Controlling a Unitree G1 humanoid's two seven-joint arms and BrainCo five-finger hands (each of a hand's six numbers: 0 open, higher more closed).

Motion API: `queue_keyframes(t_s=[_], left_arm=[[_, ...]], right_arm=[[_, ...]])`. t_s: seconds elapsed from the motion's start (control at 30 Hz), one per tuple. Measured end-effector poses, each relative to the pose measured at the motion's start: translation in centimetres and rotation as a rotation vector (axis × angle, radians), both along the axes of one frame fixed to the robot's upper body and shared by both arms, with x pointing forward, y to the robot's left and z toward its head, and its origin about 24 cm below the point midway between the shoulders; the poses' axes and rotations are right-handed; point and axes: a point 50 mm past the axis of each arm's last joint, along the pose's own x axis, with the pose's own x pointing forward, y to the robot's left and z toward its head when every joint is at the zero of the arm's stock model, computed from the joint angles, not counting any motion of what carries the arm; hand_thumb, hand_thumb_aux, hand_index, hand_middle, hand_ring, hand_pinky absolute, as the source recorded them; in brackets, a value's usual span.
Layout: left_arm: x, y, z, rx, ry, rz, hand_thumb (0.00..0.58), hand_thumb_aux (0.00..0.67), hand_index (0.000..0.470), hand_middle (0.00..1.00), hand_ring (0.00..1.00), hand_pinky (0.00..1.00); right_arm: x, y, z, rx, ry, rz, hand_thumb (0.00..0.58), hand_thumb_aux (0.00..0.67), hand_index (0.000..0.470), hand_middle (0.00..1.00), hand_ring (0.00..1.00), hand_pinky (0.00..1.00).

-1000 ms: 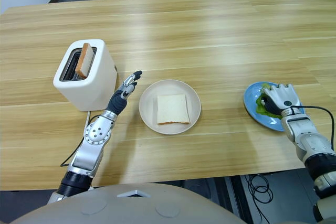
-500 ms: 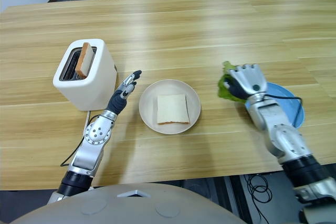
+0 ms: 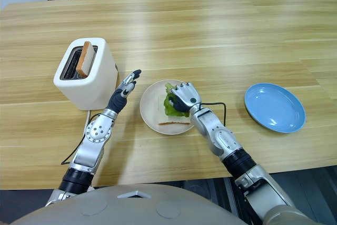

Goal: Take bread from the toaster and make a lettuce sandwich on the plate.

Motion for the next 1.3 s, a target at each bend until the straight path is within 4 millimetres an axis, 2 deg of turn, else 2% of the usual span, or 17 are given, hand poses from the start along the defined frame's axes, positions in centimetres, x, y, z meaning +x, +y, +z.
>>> queue_keyframes(t_s=[0.3,0.33,0.37,0.4,0.43,0.7,0.97,1.3], left_arm=[[0.0,0.0,-0.3,0.001,0.008,0.001,0.000,0.000,0.000,0.00,0.00,0.00],[0.0,0.0,-0.3,0.001,0.008,0.001,0.000,0.000,0.000,0.00,0.00,0.00],[0.0,0.0,-0.3,0.001,0.008,0.002,0.000,0.000,0.000,0.00,0.00,0.00],[0.0,0.0,-0.3,0.001,0.008,0.001,0.000,0.000,0.000,0.00,0.00,0.00],[0.0,0.0,-0.3,0.001,0.008,0.002,0.000,0.000,0.000,0.00,0.00,0.00],[-0.1,0.0,-0.3,0.002,0.009,0.002,0.000,0.000,0.000,0.00,0.00,0.00],[-0.1,0.0,-0.4,0.005,0.008,0.002,0.000,0.000,0.000,0.00,0.00,0.00],[-0.1,0.0,-0.4,0.011,0.004,0.001,0.000,0.000,0.000,0.00,0.00,0.00]], right_arm=[[0.3,-0.2,-0.8,-0.013,0.012,0.000,0.580,0.670,0.460,1.00,1.00,1.00],[0.3,-0.3,-0.9,-0.015,0.016,0.000,0.575,0.610,0.419,0.72,0.72,0.72],[0.3,-0.3,-1.1,-0.016,0.020,0.002,0.575,0.610,0.419,0.72,0.72,0.72],[0.3,-0.3,-1.2,-0.014,0.023,0.002,0.175,0.110,0.076,0.00,0.00,0.00],[0.3,-0.3,-1.3,-0.011,0.027,0.002,0.000,0.000,0.000,0.00,0.00,0.00],[-0.9,0.3,-1.0,0.073,0.048,0.040,0.000,0.000,0.000,0.00,0.00,0.00],[-1.4,-0.2,1.5,0.128,0.000,0.041,0.000,0.000,0.000,0.00,0.00,0.00],[-1.6,-4.8,6.7,0.138,-0.151,-0.088,0.000,0.000,0.000,0.00,0.00,0.00]])
